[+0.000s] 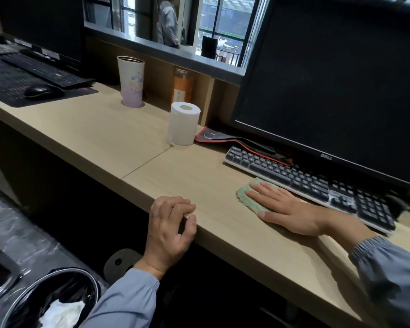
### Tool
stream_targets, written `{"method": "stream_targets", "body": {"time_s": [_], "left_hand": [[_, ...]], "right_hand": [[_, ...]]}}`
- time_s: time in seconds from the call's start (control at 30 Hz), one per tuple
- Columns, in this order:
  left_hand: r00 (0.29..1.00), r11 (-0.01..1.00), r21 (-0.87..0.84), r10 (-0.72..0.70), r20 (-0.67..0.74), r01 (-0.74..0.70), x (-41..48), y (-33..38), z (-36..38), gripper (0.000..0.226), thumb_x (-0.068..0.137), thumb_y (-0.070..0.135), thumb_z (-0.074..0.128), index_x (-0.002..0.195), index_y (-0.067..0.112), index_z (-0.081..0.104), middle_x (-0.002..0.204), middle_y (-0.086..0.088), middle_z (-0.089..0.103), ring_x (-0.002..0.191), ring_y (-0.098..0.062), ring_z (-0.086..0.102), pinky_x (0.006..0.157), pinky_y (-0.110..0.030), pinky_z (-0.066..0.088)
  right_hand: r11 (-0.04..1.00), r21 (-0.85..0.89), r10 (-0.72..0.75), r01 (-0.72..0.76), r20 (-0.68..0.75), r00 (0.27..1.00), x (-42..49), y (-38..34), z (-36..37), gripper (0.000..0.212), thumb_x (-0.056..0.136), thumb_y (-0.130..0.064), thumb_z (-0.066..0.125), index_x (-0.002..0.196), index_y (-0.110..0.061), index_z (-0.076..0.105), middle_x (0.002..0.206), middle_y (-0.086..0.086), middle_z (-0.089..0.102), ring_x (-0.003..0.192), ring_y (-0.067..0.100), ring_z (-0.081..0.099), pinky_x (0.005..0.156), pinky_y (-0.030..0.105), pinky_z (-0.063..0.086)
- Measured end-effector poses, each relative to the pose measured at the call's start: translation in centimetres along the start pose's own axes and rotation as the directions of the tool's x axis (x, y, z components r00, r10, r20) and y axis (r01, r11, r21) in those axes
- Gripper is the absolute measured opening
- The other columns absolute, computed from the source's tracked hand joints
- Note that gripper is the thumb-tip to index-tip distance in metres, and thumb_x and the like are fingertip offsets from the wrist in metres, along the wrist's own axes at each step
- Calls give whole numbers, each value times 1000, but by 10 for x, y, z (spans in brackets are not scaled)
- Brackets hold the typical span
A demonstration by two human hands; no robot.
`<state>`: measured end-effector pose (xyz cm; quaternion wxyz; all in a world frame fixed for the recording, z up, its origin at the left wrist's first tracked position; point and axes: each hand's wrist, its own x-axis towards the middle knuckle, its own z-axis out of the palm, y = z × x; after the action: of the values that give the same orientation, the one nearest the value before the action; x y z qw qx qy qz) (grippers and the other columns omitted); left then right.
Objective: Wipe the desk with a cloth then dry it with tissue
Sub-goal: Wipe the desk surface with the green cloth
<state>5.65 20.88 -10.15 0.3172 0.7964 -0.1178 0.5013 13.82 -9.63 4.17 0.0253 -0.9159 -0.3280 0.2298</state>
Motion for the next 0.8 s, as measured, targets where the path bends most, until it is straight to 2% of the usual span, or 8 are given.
{"method": "stream_targets", "body": {"time_s": [0.17,0.3,0.4,0.5,0.63,0.8], "left_hand": [[996,999,48,10,87,-14,10,0,-20,26,96,30,58,101,10,75,108,-4,68,107,-25,62,103,-33,40],[989,983,122,-141,39,135,16,-12,-28,31,98,35,54,99,9,72,108,-5,64,107,-30,60,103,-43,42],[978,974,117,-200,52,193,19,-20,-30,31,97,38,54,102,10,68,110,-3,62,107,-26,56,99,-45,43],[978,979,49,-199,60,196,16,-24,-27,30,96,37,56,103,10,66,109,-1,60,107,-22,52,95,-42,45],[983,984,41,-175,52,173,13,-32,-24,30,96,37,57,103,10,66,109,-1,60,108,-22,52,97,-42,46],[989,990,30,-141,38,140,10,-38,-22,29,97,37,58,105,11,65,112,-2,61,110,-24,54,98,-41,47]], "right_hand": [[997,-35,-63,63,0,998,53,-30,-16,61,106,-65,27,157,-61,-7,165,-33,-22,149,-6,-30,123,34,-19],[990,-92,-110,109,-9,994,105,-63,-32,61,108,-60,27,161,-53,-4,169,-23,-18,154,4,-25,125,40,-17],[983,-118,-143,141,-11,990,141,-86,-42,62,109,-59,28,162,-51,-3,171,-19,-16,156,7,-22,125,44,-15],[978,-130,-169,165,-21,985,175,-107,-51,62,109,-59,28,162,-50,-1,172,-17,-15,157,10,-19,126,47,-12],[975,-148,-170,166,-10,985,207,-129,-60,63,109,-57,28,163,-48,-2,173,-13,-13,159,16,-17,127,52,-9],[975,-141,-180,174,-35,983,205,-136,-54,62,109,-56,27,163,-49,-3,173,-15,-13,158,15,-17,127,52,-9]]}}
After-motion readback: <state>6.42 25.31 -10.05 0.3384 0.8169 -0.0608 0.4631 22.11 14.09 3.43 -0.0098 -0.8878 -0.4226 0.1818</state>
